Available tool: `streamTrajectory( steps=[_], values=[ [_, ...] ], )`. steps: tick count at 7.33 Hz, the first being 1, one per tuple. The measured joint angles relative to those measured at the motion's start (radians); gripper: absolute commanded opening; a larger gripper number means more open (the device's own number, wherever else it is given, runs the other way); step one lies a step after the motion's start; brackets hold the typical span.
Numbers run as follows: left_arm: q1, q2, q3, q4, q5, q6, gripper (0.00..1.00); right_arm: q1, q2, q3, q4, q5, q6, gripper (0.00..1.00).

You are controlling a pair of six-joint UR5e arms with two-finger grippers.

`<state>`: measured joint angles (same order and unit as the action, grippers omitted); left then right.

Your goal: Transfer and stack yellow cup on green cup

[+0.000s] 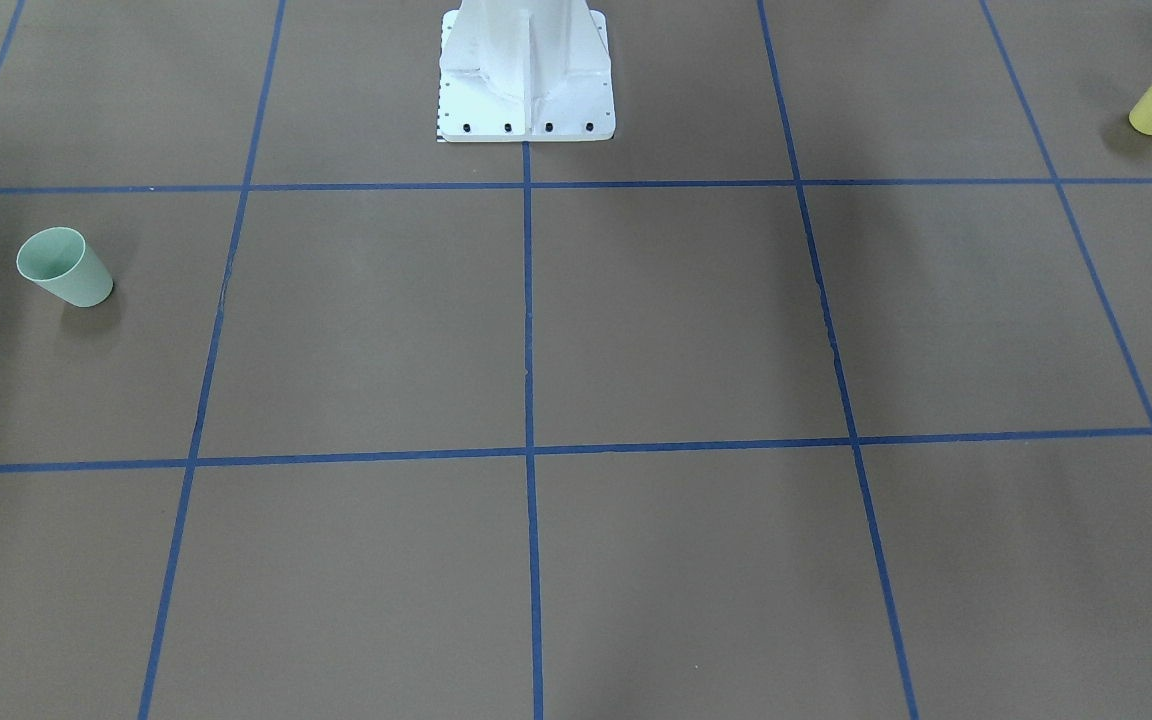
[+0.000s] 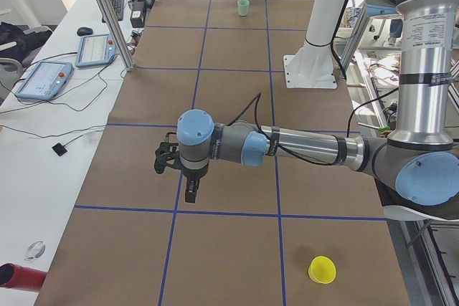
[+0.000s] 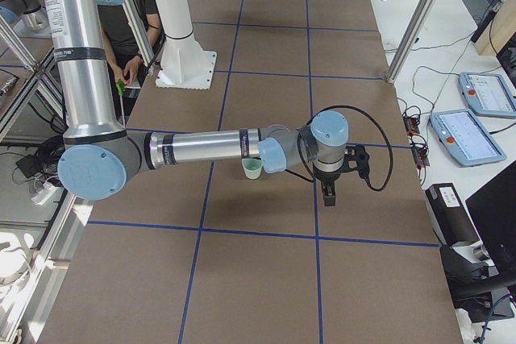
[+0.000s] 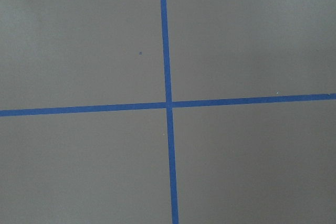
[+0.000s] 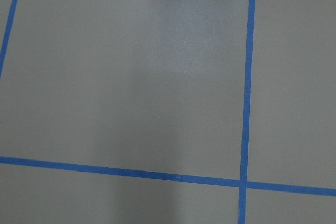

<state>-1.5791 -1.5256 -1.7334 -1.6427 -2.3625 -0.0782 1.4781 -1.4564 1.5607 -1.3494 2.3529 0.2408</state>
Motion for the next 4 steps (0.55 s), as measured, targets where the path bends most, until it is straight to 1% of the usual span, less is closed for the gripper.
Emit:
streamTrajectory(
  steps=[1,3,4],
  values=[
    [0.0,0.005,0.003,0.001,0.001,0.0,1.0,0.002,-0.026,0.015,-0.002,0.006,0.0,1.0],
    [0.001,0.036,0.014,-0.002,-0.001,0.003,1.0,0.006,-0.111,0.091,-0.006,0.017,0.001,1.0],
    [0.001,0.048,0.015,-0.002,-0.002,0.002,1.0,0.006,-0.127,0.108,-0.008,0.018,0.001,1.0]
  ],
)
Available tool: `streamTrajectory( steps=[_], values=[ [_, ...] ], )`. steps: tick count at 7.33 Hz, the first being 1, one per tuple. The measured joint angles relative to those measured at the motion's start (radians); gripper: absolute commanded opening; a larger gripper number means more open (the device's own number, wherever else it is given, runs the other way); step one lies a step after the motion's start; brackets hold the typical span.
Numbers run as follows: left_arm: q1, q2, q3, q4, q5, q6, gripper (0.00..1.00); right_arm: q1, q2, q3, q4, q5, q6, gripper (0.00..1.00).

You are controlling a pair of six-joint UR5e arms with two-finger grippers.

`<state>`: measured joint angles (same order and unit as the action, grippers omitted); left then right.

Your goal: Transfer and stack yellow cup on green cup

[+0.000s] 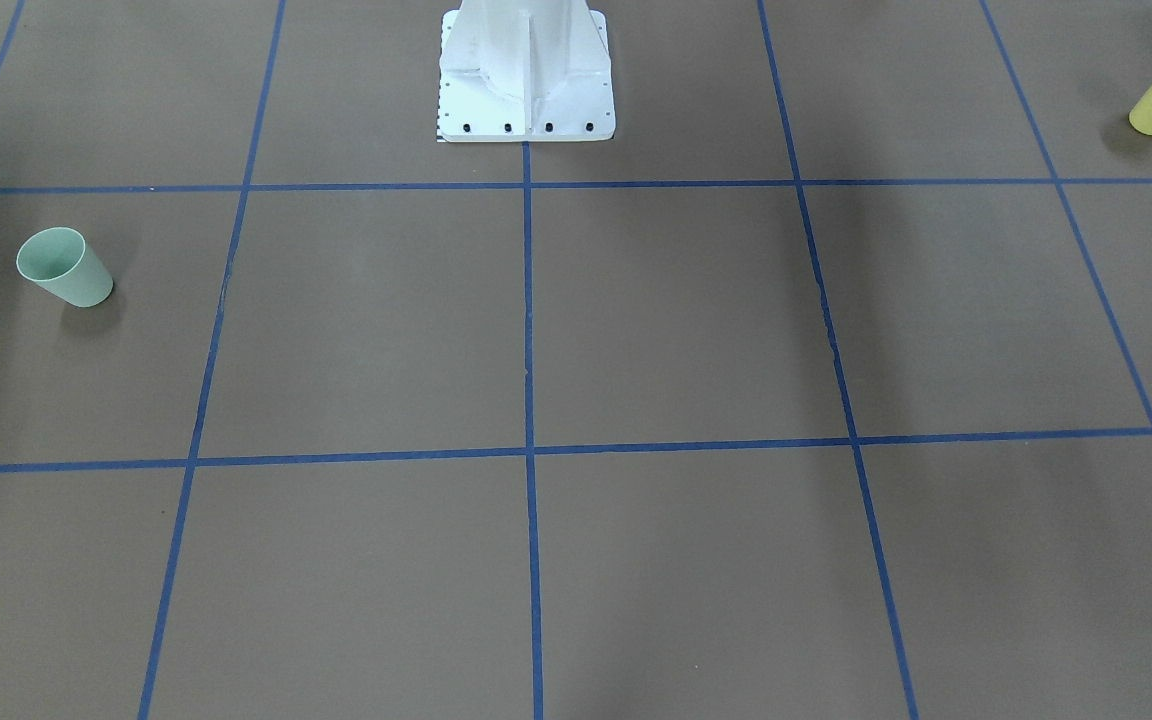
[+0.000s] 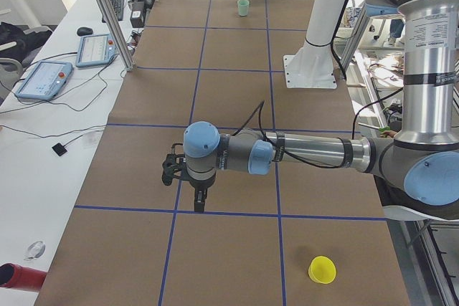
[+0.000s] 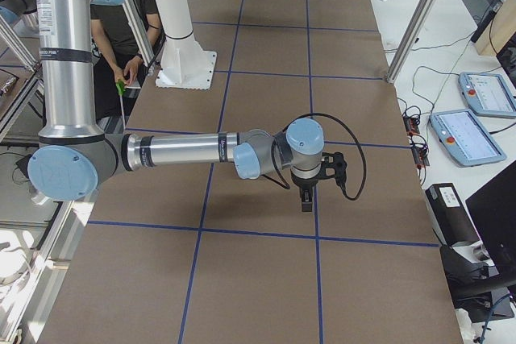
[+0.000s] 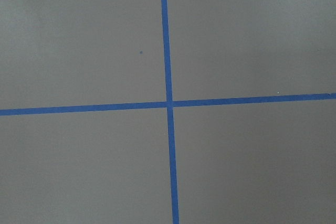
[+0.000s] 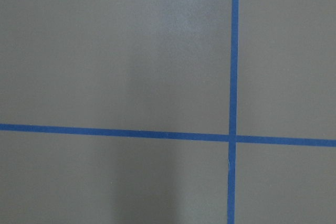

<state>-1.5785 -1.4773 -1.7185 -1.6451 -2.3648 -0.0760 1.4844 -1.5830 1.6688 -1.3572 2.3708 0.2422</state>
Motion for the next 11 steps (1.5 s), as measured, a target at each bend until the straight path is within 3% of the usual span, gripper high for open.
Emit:
streamTrajectory(
  steps=[5,11],
  values=[
    [0.028,0.02,0.0,-0.016,-0.042,0.0,1.0,-0.039,0.012,-0.004,0.011,0.001,0.003,1.0],
    [0.192,0.041,-0.009,-0.094,-0.044,-0.09,1.0,-0.099,0.017,-0.001,0.109,0.001,0.024,1.0]
  ],
)
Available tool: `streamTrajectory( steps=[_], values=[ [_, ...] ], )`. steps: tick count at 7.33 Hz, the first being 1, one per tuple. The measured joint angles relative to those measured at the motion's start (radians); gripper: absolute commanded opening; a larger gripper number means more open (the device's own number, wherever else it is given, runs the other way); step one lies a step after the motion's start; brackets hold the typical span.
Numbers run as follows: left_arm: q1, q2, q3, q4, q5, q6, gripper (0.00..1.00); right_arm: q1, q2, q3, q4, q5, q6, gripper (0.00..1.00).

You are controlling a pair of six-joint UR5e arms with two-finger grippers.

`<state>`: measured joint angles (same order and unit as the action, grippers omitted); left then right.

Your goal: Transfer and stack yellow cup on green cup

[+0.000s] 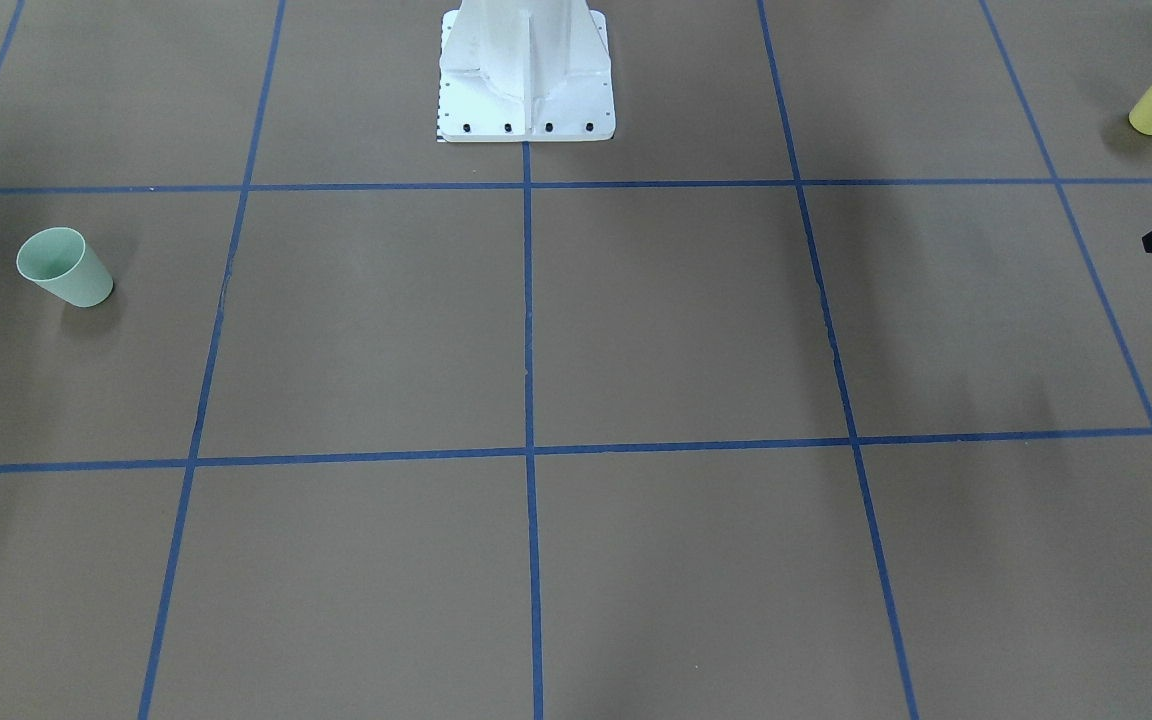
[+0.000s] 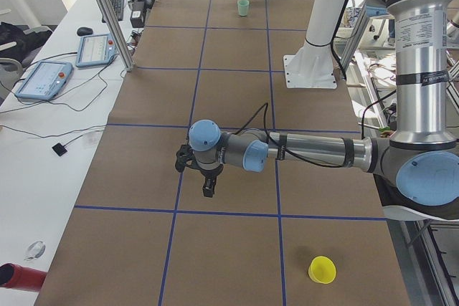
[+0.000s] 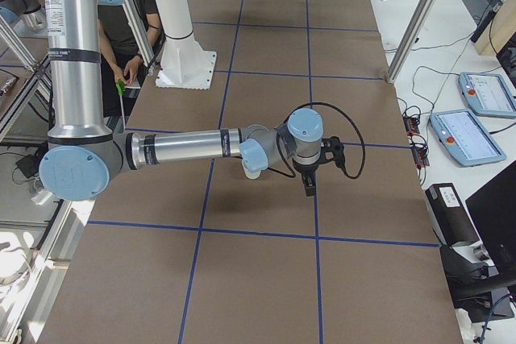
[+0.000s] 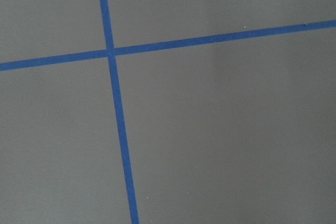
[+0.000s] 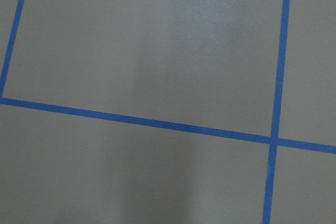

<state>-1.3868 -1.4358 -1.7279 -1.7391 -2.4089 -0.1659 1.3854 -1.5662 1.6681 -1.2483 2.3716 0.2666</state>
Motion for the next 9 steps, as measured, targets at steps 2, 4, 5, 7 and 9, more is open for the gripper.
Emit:
streamTrajectory(
  steps=[2,4,5,7,9],
  values=[
    [0.007,0.037,0.0,-0.003,0.035,-0.227,1.0,-0.002,0.0,-0.004,0.006,0.0,0.042,1.0],
    [0.013,0.055,0.0,-0.005,0.048,-0.462,1.0,-0.012,0.0,-0.006,0.006,0.0,0.054,0.99],
    [0.025,0.057,0.0,-0.006,0.052,-0.587,1.0,-0.026,0.0,-0.008,0.005,0.001,0.054,0.99],
    [0.046,0.069,-0.001,-0.013,0.102,-0.803,1.0,-0.065,0.01,-0.009,0.004,-0.001,0.054,0.99],
    [0.061,0.107,-0.002,-0.07,0.168,-1.066,1.0,-0.096,0.019,-0.005,0.005,0.009,0.055,0.99]
  ],
)
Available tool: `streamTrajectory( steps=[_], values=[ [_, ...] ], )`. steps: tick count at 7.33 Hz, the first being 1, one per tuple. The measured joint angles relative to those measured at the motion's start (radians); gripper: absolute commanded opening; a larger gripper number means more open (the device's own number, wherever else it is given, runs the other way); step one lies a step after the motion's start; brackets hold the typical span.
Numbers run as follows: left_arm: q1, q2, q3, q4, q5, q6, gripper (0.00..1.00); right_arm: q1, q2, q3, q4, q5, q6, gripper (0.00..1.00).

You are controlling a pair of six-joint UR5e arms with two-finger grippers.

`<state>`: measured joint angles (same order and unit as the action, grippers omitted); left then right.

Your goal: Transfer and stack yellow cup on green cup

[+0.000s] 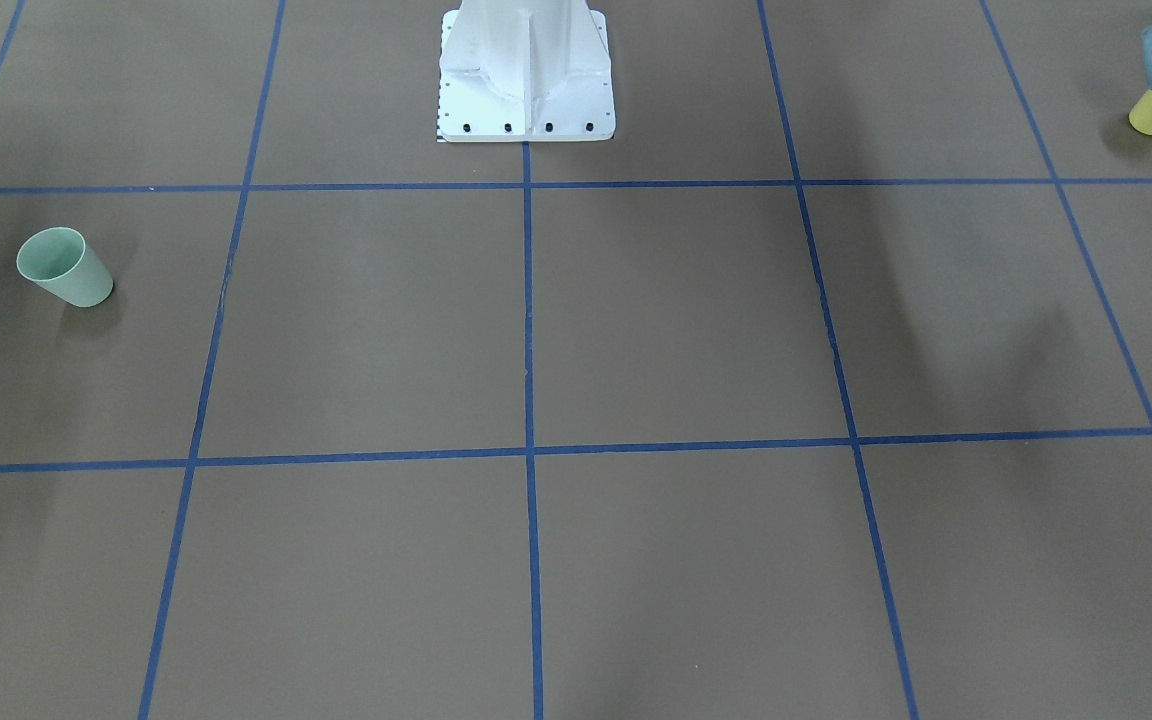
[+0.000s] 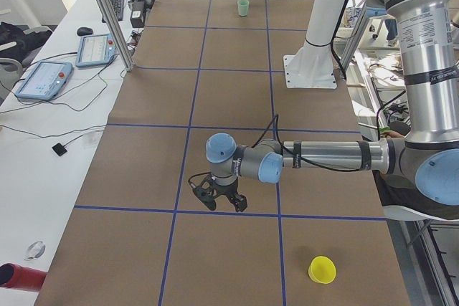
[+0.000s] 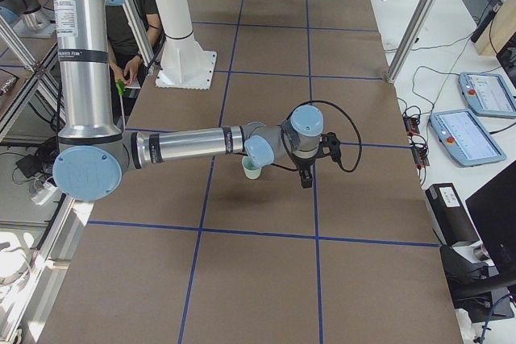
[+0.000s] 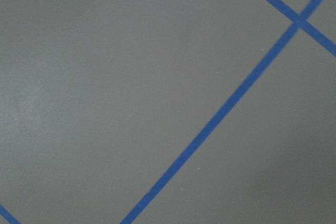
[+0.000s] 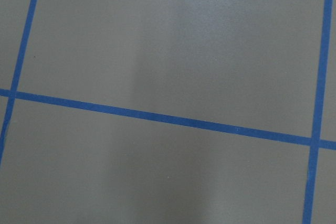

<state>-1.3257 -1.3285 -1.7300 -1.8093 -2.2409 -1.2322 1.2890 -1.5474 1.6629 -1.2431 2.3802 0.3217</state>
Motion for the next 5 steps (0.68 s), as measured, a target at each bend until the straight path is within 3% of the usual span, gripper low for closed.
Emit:
streamTrajectory(
  steps=[5],
  values=[
    [0.358,0.116,0.009,-0.024,0.329,-0.736,1.0,-0.017,0.025,0.015,0.003,0.015,-0.004,0.99]
  ],
)
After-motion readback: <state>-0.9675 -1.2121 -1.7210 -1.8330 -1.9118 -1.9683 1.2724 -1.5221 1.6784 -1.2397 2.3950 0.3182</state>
